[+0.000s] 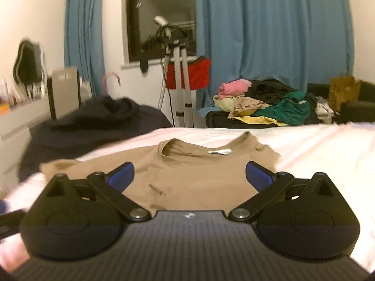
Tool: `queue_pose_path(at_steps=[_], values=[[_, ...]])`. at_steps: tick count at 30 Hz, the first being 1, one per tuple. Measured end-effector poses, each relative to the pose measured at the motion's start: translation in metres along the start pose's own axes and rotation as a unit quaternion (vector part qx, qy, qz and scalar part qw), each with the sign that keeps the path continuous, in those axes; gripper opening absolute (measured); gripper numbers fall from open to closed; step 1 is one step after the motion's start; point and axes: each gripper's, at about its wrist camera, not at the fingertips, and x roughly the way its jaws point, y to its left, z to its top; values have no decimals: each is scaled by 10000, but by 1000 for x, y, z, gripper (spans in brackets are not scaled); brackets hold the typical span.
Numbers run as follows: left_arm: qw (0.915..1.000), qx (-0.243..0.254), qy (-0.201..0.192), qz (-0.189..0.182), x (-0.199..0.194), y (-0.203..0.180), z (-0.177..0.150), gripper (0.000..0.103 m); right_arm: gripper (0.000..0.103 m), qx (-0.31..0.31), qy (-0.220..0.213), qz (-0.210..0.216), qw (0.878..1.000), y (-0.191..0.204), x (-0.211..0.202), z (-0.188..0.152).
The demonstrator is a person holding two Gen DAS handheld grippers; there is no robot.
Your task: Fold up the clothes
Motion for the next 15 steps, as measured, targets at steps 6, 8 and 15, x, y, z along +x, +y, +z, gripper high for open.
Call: queue_pose_path(at_steps=[6,8,15], values=[[9990,335,210,-225,-19,-19,-12,100,103,412,-636,-41,9971,-30,-122,-23],[9978,549,264,-278,-28,-29,-17,100,103,381,-907,-103,9951,-37,-159,-34],[9949,805,391,-470,-57,-53,-21,100,103,339,-563,25,9978,-63,-223,-56]])
